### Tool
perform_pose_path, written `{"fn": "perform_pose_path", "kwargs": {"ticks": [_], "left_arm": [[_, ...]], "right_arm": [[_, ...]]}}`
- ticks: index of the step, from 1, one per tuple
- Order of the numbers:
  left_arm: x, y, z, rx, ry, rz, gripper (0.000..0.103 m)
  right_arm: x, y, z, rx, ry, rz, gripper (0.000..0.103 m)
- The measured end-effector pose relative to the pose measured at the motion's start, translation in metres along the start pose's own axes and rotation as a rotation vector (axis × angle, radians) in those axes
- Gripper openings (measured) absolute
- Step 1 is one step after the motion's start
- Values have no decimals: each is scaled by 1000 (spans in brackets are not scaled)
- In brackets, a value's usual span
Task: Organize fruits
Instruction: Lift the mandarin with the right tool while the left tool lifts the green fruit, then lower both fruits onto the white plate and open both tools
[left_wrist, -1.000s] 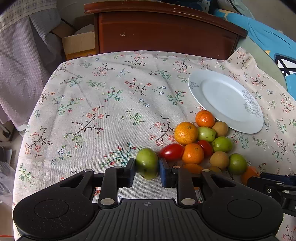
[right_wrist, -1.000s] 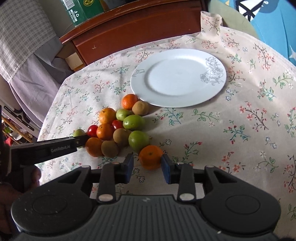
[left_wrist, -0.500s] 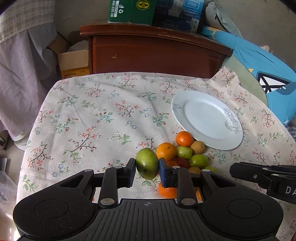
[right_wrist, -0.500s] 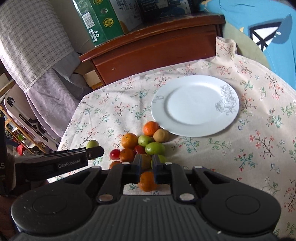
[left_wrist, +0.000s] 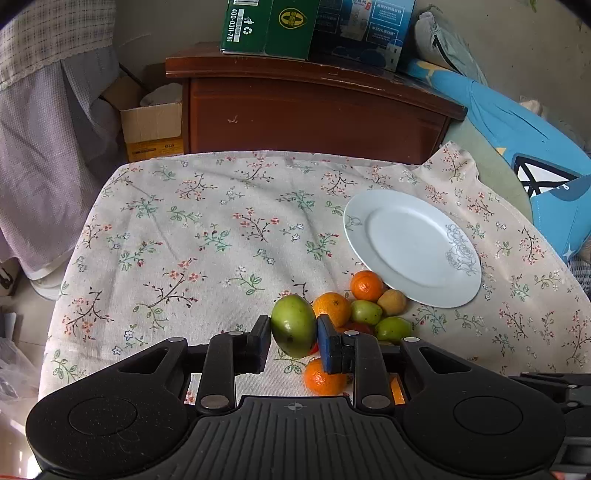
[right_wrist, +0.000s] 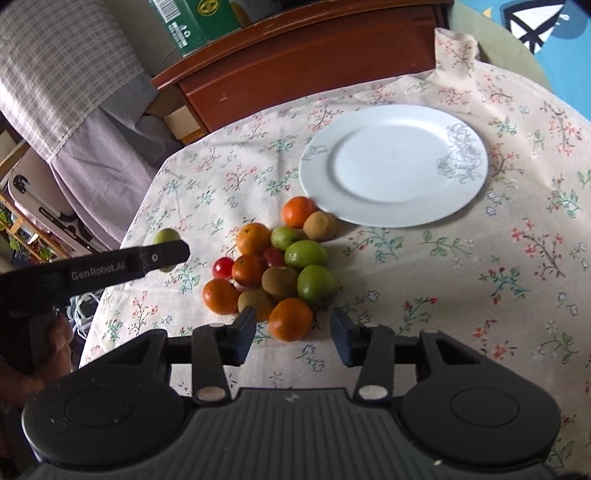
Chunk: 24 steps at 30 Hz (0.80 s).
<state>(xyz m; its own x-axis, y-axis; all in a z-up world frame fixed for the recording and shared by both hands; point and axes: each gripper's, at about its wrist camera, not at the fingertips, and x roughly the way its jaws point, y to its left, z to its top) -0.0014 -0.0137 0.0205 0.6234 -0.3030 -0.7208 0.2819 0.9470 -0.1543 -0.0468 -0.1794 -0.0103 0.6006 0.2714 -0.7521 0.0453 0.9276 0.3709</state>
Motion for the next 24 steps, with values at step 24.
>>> {"fn": "perform_pose_path", "kwargs": {"ticks": [24], "left_arm": [[17,-37,51,145,-62,-132,24]], "right_arm": [[-28,-22,65,-29,-167,-75,28]]}}
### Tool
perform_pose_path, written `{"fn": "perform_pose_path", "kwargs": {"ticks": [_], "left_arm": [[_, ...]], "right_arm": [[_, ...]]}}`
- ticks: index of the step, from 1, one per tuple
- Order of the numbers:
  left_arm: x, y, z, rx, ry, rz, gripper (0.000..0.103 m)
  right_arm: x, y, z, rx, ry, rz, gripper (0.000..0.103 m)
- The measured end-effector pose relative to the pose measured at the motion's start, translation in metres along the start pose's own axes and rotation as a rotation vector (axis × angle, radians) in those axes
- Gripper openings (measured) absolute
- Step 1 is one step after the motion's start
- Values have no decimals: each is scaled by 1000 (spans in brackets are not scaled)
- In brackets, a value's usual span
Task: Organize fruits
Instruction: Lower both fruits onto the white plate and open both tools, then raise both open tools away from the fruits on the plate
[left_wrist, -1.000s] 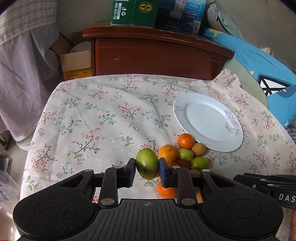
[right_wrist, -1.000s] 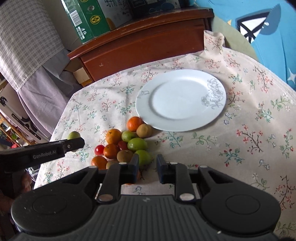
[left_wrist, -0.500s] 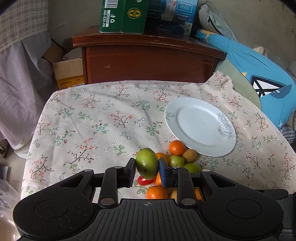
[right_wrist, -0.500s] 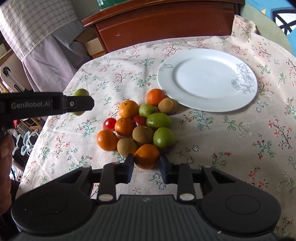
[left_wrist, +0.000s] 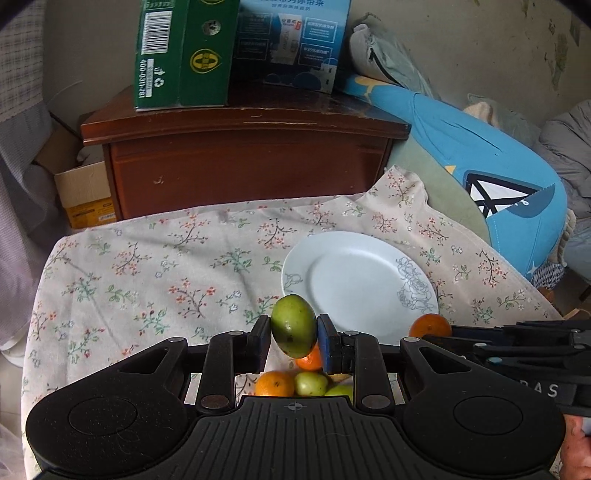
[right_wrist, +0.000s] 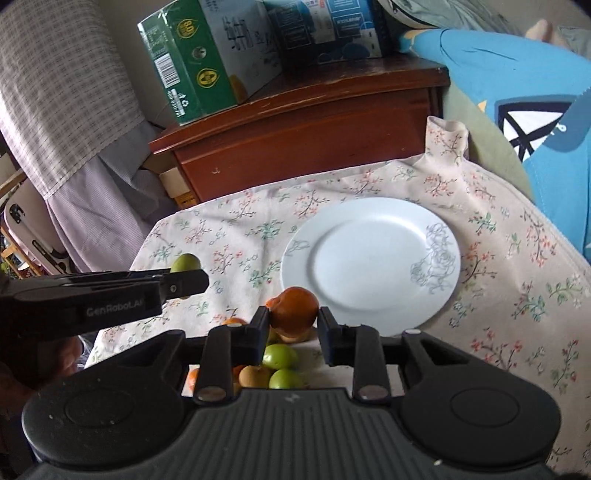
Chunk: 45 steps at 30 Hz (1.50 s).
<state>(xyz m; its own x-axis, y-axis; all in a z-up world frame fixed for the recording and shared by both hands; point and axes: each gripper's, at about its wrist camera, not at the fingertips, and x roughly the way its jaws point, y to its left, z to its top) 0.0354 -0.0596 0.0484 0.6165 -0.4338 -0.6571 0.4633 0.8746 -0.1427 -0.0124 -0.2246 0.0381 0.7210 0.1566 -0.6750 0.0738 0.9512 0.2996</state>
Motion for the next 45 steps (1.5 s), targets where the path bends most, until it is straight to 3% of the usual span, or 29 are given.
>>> {"fn": "perform_pose_path", "kwargs": {"ticks": [7,11,27,30,32,33,39,45], "left_arm": [[33,-7,5,24,20,-74,24],[52,-8,7,33,29,-105,24],[97,-19,13,24,65,-150,27],[93,-18,18,11,50,-132,34],[89,-13,20,-7,28,-114,48],[88,-10,21,-16,19,-97,50],[97,12,20,-67,47,28,51],[116,24,3,-94,108,65,51]], "right_arm": [[30,-21,7,52,23,-75,28],[41,-36,7,137,50,-59,28],[65,-53,19,189,44,-89,32],[64,-55,22,198,33,-83,32],[63,-58,24,210,27,-89,35],[62,-60,25,217,23,-95,37],[58,-84,28,286,-8,-199,42],[65,-103,25,318,-14,-332,57]]}}
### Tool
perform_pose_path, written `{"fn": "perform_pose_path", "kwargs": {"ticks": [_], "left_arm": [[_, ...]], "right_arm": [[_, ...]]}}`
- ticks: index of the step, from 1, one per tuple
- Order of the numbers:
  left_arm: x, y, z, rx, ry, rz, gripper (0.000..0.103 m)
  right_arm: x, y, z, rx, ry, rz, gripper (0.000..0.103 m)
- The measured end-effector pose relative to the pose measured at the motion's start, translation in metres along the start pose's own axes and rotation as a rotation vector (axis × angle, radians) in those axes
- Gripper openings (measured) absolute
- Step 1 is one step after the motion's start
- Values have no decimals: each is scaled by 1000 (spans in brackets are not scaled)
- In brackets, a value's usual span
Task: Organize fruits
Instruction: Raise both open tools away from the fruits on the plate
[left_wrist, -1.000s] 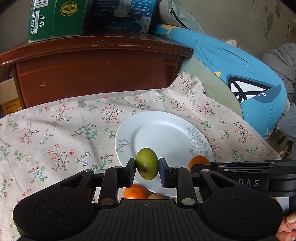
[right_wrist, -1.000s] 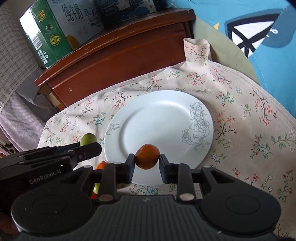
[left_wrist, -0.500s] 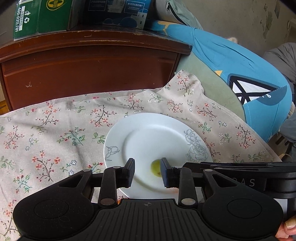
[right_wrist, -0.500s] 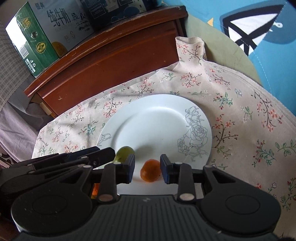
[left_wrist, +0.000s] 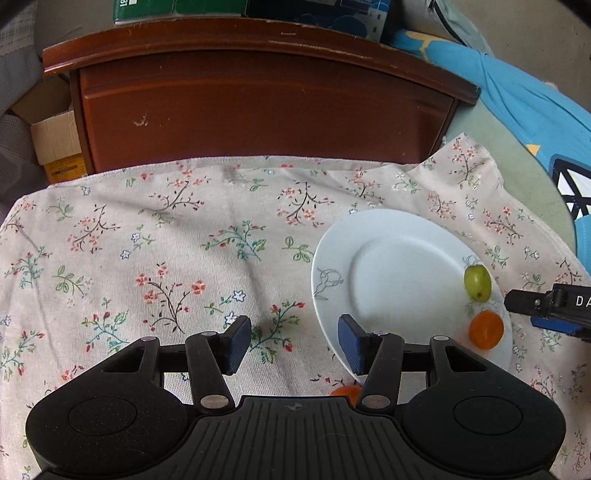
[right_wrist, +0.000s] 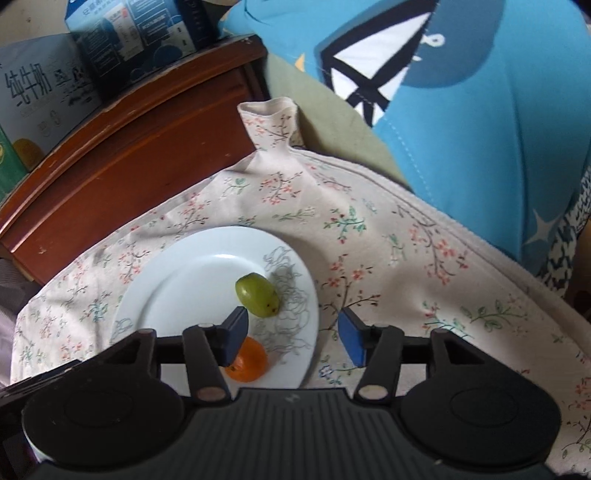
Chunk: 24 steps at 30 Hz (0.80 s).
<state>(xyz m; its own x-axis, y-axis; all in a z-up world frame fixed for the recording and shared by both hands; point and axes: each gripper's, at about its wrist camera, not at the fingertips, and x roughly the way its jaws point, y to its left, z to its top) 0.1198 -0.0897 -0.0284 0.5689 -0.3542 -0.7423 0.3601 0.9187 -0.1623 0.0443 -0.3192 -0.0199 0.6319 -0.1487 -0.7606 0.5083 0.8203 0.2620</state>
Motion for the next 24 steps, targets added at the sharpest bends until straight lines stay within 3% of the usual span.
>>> {"fn": "perform_pose_path", "kwargs": {"ticks": [4,8,12,15,24], "left_arm": [[0,-1,-3,1,-7,-4,51],[-1,-3,-6,4,-18,35,63],[-5,3,-7,-10,-22,58,64],[-1,6,-8,-3,18,131,61],[-11,7,-6,-49,-47,43,61]], "right_arm": [[10,-5,0,17,1,-16,57],[16,-4,4,24,4,34,57],[15,8,3,-29,5,86,57],[13,13,2,-47,-11,49,54],[15,-6,7,2,-14,11,55]]}}
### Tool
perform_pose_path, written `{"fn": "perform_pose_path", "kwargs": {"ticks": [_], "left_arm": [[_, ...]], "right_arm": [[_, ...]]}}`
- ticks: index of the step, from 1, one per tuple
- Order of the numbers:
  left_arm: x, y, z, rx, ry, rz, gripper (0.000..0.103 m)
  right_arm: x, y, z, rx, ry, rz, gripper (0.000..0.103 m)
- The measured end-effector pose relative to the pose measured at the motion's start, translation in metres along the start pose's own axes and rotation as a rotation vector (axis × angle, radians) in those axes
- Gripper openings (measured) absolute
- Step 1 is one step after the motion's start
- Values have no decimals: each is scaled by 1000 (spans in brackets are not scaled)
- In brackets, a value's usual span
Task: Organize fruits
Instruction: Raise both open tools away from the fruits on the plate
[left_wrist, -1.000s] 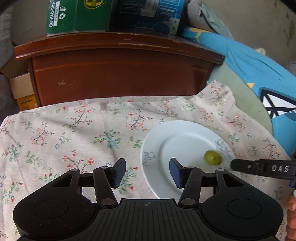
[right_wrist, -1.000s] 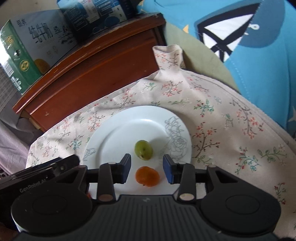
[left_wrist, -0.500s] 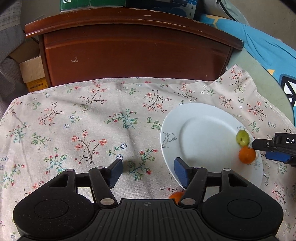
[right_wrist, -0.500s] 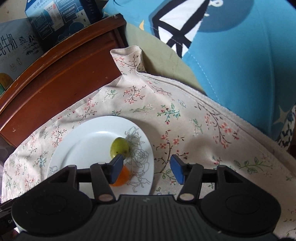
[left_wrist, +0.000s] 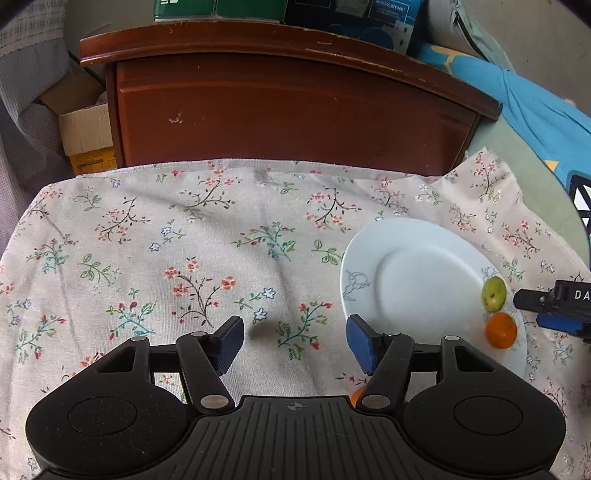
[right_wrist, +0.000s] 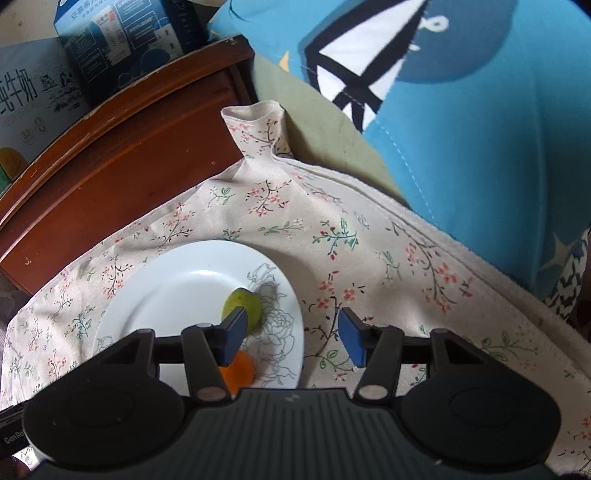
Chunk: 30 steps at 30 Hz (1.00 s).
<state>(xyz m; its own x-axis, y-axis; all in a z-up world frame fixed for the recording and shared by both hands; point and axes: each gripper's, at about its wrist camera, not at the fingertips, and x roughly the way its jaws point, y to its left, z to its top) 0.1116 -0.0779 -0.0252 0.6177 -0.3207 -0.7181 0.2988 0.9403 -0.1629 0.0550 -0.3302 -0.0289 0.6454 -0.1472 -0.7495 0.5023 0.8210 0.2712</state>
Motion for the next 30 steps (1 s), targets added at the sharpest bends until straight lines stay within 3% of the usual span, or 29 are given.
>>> {"fn": "perform_pose_path", "kwargs": {"ticks": [7,9,15,20,30], "left_arm": [[7,-7,-2,33,20,-15,64],[6,-7,-3,44,14,-6,65],[4,-5,-3,39,10,12,67],[3,-5,-2,33,10,10,67],[4,-9,-4,48,9,1,67]], "right_arm": [[12,9,-2,-42,40,74,54],[14,10,-2,-38,52,111,59],[9,7,2,-45,18,124,58],[5,10,0,-134,-44,48,57],[5,16,-4,-198,-8,114,56]]}}
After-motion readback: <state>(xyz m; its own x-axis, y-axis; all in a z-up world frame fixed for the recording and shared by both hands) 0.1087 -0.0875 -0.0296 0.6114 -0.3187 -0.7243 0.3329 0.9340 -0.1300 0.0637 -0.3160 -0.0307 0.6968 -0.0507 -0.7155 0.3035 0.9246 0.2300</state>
